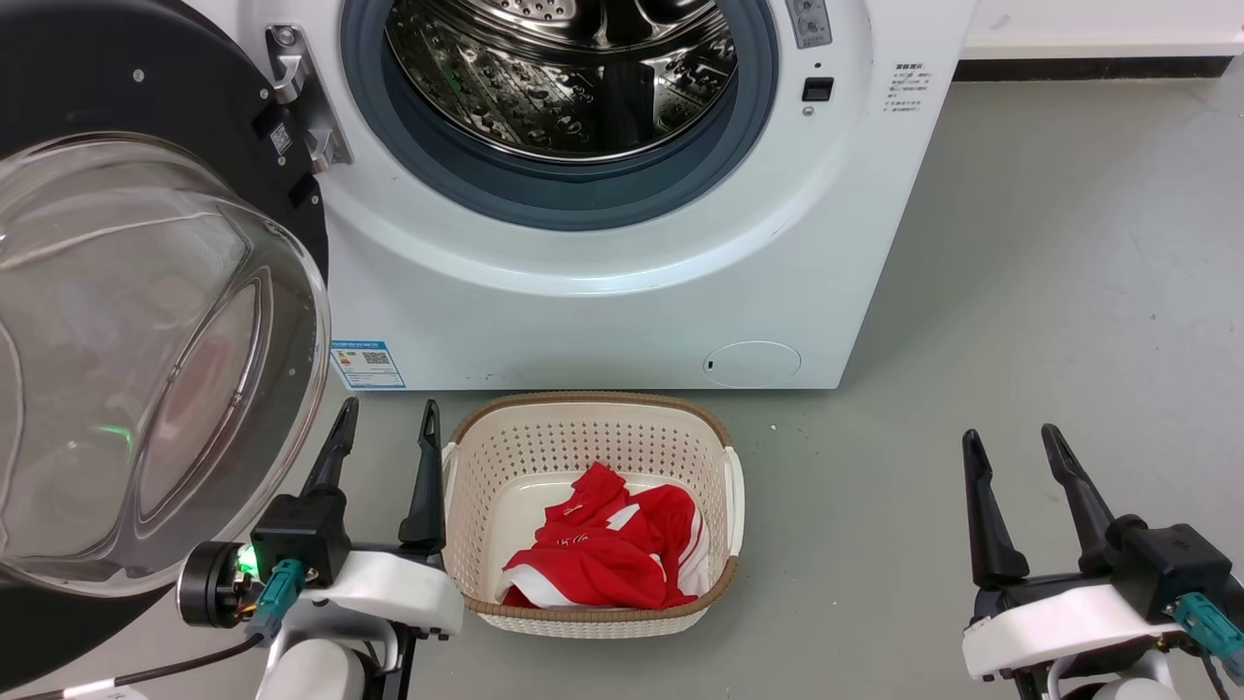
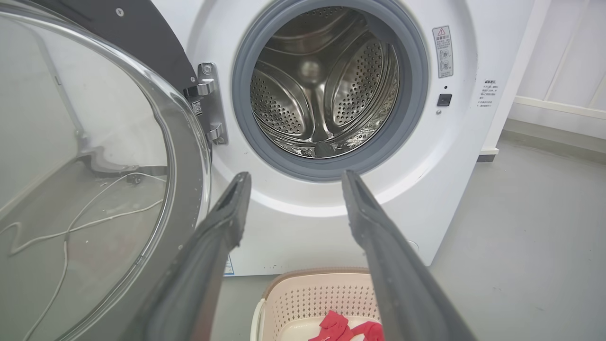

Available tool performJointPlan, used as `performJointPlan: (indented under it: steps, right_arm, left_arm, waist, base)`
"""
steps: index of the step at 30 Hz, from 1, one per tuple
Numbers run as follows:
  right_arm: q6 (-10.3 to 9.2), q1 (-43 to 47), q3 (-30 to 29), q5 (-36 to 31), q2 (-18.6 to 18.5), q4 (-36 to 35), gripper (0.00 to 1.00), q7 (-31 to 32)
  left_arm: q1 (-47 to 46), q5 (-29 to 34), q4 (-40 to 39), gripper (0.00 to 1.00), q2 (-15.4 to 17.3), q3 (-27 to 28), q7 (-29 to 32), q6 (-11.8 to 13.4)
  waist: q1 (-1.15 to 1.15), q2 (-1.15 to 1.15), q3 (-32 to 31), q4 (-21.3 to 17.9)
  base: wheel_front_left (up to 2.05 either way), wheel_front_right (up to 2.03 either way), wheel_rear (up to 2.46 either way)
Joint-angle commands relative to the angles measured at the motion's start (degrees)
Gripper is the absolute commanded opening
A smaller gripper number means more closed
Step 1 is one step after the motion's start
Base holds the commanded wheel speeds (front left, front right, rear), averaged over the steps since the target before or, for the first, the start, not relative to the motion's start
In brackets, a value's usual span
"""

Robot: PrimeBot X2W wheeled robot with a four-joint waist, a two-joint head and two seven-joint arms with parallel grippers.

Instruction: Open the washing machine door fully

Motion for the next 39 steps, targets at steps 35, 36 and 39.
performJointPlan:
  steps: [35,36,39]
  right_arm:
    - [0.00,0.1,1.0,6.7,-0.2,2.2,0.00,-0.1]
    - [0.00,0.0,1.0,8.0,-0.3,2.4,0.00,0.1]
    - [0.00,-0.4,1.0,11.6,-0.6,2.8,0.00,0.8]
  left_arm:
    - [1.0,-3.2,1.5,0.00,-1.7,3.4,1.7,-1.1]
    - [1.0,-4.3,1.6,0.00,-1.7,3.6,2.0,-1.3]
    - [1.1,-7.6,1.6,0.00,-1.9,4.2,2.8,-1.8]
  waist:
    - [0.00,0.00,0.2,-0.3]
    - [0.00,0.00,0.1,-0.4]
    - [0.00,0.00,0.0,-0.4]
  base:
    - [0.00,0.00,0.00]
    - [0.00,0.00,0.00]
    - [0.00,0.00,0.00]
